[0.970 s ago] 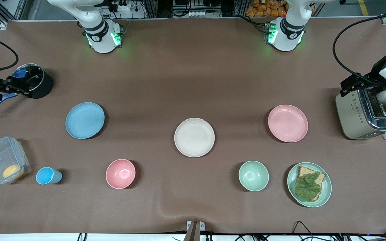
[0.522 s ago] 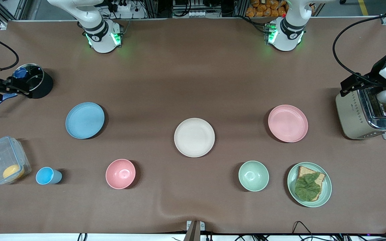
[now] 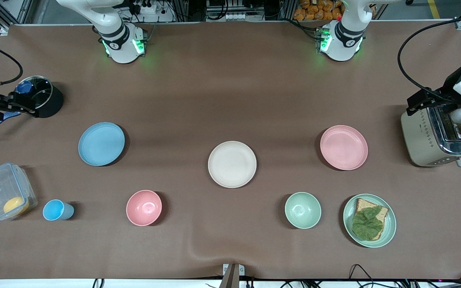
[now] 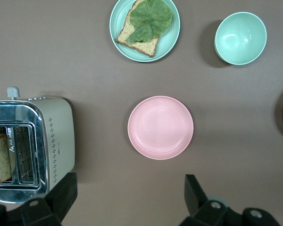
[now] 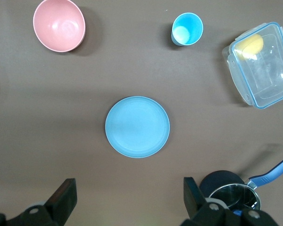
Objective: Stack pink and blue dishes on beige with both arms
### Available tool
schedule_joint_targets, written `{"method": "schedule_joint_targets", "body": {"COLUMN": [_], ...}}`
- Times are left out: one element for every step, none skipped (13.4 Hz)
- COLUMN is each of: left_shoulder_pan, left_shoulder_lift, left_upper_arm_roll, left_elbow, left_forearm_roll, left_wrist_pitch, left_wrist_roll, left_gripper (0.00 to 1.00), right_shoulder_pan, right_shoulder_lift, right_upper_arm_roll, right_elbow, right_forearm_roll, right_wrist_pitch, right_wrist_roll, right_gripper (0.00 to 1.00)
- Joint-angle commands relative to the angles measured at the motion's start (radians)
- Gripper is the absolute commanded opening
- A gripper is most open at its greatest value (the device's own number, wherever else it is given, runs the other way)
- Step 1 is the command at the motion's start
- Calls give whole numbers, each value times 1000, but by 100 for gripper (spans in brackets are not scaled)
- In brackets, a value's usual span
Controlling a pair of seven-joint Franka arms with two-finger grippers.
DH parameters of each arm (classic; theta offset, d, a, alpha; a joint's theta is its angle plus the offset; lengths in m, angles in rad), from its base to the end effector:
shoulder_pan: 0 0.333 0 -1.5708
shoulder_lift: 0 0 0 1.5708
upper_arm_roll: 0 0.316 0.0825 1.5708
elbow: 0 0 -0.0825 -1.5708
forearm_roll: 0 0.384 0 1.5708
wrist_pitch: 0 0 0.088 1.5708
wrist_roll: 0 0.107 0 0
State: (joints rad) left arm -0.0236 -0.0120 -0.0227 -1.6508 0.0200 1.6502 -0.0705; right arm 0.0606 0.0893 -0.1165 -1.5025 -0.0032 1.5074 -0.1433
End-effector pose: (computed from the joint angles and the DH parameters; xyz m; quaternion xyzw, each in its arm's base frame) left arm 0.5561 -0.0238 0.6002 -0.9999 -0.0114 -0.0063 0.0098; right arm 0.5738 -0.0294 0.6011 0.9981 0.0436 -0.0424 0.0026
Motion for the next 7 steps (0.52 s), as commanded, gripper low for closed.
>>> {"method": "schedule_joint_targets", "body": {"left_shoulder_pan": [1,-2,-2,-2,1,1,-2], "left_shoulder_lift": [6,6,6,6,7,9,16], "left_upper_arm_roll": [-3,-3,-3,-3,-3,-3,-3], "left_elbow": [19,19,19,19,19,19,20], "left_forearm_roll": [26,26,26,26,24,24,24], "left_wrist_pitch": [-18,-18,-17,-18,-17,-16,-18], "left_wrist_roll": [15,15,14,14,14,14,9], "left_gripper": [100,100,100,100,100,100,100], "right_shoulder_pan": [-1,-1,-1,-1,-1,-1,-1], "right_shoulder_lift": [7,7,7,7,7,7,7], "right_upper_arm_roll": [5,5,5,5,5,5,5], "right_elbow": [15,15,15,15,15,15,15], "right_forearm_roll": [-6,-6,-6,-5,-6,-5,-6], "right_wrist_pitch": [-12,-12,-12,-12,-13,-13,-13], "right_wrist_roll": [14,14,14,14,14,14,14], "right_gripper": [100,100,100,100,100,100,100]}}
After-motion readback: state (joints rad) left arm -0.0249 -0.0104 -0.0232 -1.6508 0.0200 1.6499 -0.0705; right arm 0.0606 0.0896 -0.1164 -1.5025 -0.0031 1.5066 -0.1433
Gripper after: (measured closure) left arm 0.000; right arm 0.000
